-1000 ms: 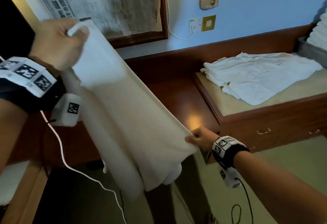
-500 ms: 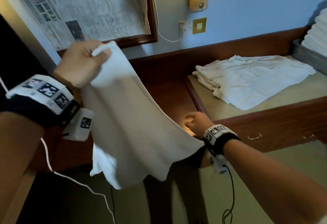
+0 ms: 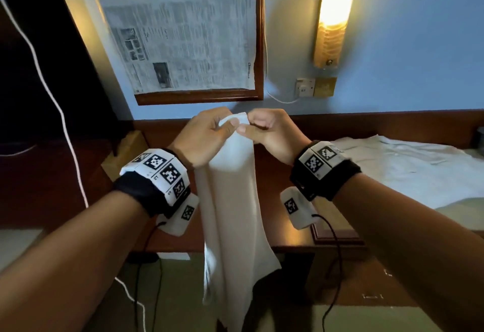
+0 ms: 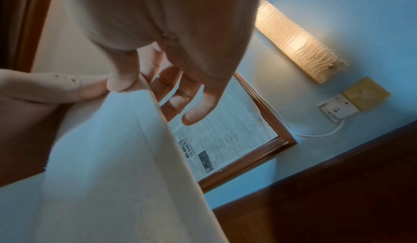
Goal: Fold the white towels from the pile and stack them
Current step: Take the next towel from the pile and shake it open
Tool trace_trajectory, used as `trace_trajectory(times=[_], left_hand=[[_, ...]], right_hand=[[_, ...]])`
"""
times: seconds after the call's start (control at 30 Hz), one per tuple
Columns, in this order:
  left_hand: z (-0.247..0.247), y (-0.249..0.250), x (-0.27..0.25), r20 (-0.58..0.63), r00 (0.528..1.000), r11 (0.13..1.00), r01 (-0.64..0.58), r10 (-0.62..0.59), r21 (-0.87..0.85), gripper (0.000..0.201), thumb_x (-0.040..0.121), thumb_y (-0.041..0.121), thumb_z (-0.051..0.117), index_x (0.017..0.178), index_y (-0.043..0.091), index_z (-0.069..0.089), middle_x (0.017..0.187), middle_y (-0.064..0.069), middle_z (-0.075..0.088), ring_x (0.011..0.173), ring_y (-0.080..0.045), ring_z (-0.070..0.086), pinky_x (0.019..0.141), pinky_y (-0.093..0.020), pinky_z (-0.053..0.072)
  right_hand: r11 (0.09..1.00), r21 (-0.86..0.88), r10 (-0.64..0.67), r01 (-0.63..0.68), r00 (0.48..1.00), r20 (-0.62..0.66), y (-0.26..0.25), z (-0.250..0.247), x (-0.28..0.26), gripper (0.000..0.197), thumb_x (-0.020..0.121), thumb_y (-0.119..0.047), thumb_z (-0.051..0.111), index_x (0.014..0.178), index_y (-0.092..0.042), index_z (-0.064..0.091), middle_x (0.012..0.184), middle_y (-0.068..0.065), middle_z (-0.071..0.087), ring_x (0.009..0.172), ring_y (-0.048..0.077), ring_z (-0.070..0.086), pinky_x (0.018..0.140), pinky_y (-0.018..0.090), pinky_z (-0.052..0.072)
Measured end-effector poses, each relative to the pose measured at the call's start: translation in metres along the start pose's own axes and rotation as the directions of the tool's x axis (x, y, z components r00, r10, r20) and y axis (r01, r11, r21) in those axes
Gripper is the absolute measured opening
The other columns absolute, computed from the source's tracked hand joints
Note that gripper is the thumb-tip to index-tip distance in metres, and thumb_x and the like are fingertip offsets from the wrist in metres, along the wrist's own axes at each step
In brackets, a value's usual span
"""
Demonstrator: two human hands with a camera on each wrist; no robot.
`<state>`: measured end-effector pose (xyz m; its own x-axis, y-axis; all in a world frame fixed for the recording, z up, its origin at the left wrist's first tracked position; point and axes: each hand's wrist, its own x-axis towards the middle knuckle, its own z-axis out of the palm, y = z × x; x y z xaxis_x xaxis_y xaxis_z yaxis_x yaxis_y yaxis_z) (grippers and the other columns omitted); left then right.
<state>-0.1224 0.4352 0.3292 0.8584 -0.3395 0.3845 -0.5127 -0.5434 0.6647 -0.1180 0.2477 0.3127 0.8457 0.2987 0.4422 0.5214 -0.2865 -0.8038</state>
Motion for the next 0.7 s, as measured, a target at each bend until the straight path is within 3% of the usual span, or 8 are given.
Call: trace_trajectory(times=[0.07, 0.13, 0.23, 0.37, 0.47, 0.53, 0.63, 0.7], left_hand=[[0.000, 0.003, -0.004, -0.061, 0.997, 0.993, 0.037, -0.044, -0.113, 0.029, 0.092, 0.040, 0.051, 0.072, 0.020, 0.048, 0.055, 0.016, 0.042, 0.051, -0.007, 0.034, 0.055, -0.031, 0.028], [0.001, 0.006, -0.009, -0.133, 0.988, 0.972, 0.043, -0.075, -0.230, 0.030, 0.091, 0.038, 0.052, 0.072, 0.015, 0.046, 0.059, 0.010, 0.040, 0.052, -0.009, 0.034, 0.052, -0.028, 0.028], [0.012, 0.007, -0.024, -0.218, 0.975, 0.949, -0.027, -0.045, -0.315, 0.042, 0.094, 0.031, 0.054, 0.073, -0.002, 0.039, 0.065, -0.008, 0.035, 0.057, -0.015, 0.033, 0.052, -0.025, 0.027], [0.039, -0.009, -0.047, -0.226, 0.971, 0.916, -0.023, -0.074, -0.400, 0.049, 0.097, 0.032, 0.055, 0.071, -0.006, 0.038, 0.060, -0.021, 0.035, 0.053, -0.024, 0.037, 0.052, -0.033, 0.033], [0.065, -0.026, -0.055, -0.172, 0.981, 0.915, 0.008, -0.085, -0.403, 0.033, 0.094, 0.035, 0.060, 0.068, 0.015, 0.053, 0.064, -0.002, 0.047, 0.063, -0.017, 0.042, 0.060, -0.032, 0.036], [0.083, -0.034, -0.062, -0.073, 0.983, 0.881, 0.118, -0.170, -0.458, 0.025, 0.084, 0.045, 0.069, 0.081, 0.020, 0.068, 0.074, 0.005, 0.064, 0.071, -0.014, 0.055, 0.066, -0.033, 0.044], [0.105, -0.055, -0.072, 0.117, 0.959, 0.862, 0.284, -0.259, -0.420, 0.071, 0.060, 0.079, 0.075, 0.090, 0.015, 0.074, 0.087, -0.005, 0.076, 0.079, -0.018, 0.067, 0.071, -0.043, 0.056], [0.108, -0.064, -0.073, 0.133, 0.960, 0.904, 0.278, -0.247, -0.326, 0.069, 0.063, 0.083, 0.068, 0.088, 0.020, 0.074, 0.087, -0.008, 0.076, 0.076, -0.017, 0.067, 0.069, -0.047, 0.056]], right_hand=[[1.000, 0.004, -0.023, 0.022, 0.999, 0.026, -0.011, -0.002, 0.004, 0.026, 0.096, -0.020, 0.063, 0.070, -0.015, 0.062, 0.062, 0.003, 0.042, 0.062, 0.011, 0.035, 0.060, 0.029, 0.029], [0.994, -0.064, -0.085, 0.086, 0.996, 0.019, -0.022, -0.007, 0.011, 0.029, 0.096, -0.022, 0.060, 0.077, -0.001, 0.062, 0.065, 0.017, 0.049, 0.063, 0.012, 0.040, 0.062, 0.029, 0.032], [0.958, -0.239, -0.172, 0.161, 0.985, -0.028, -0.038, -0.014, 0.022, 0.040, 0.095, -0.023, 0.060, 0.066, 0.000, 0.045, 0.061, 0.003, 0.031, 0.058, 0.009, 0.030, 0.058, 0.031, 0.026], [0.979, -0.150, -0.164, 0.141, 0.974, -0.155, -0.049, -0.033, 0.027, 0.032, 0.094, -0.018, 0.062, 0.073, 0.006, 0.057, 0.064, 0.010, 0.040, 0.059, 0.014, 0.037, 0.059, 0.029, 0.033], [0.978, -0.162, -0.168, 0.132, 0.958, -0.231, -0.050, -0.052, 0.027, 0.028, 0.097, -0.022, 0.060, 0.085, 0.001, 0.069, 0.075, 0.021, 0.061, 0.066, 0.028, 0.053, 0.065, 0.037, 0.048], [0.975, -0.171, -0.186, 0.144, 0.947, -0.261, -0.050, -0.063, 0.026, 0.029, 0.098, -0.027, 0.059, 0.090, -0.003, 0.072, 0.082, 0.018, 0.067, 0.076, 0.031, 0.062, 0.073, 0.048, 0.055], [0.973, -0.190, -0.186, 0.130, 0.931, -0.315, -0.047, -0.076, 0.022, 0.025, 0.097, -0.025, 0.059, 0.095, -0.006, 0.075, 0.087, 0.010, 0.072, 0.081, 0.026, 0.066, 0.078, 0.048, 0.056], [0.973, -0.201, -0.169, 0.109, 0.934, -0.315, -0.043, -0.083, 0.016, 0.021, 0.098, -0.024, 0.059, 0.096, -0.011, 0.075, 0.087, 0.003, 0.071, 0.082, 0.020, 0.065, 0.080, 0.041, 0.056]])
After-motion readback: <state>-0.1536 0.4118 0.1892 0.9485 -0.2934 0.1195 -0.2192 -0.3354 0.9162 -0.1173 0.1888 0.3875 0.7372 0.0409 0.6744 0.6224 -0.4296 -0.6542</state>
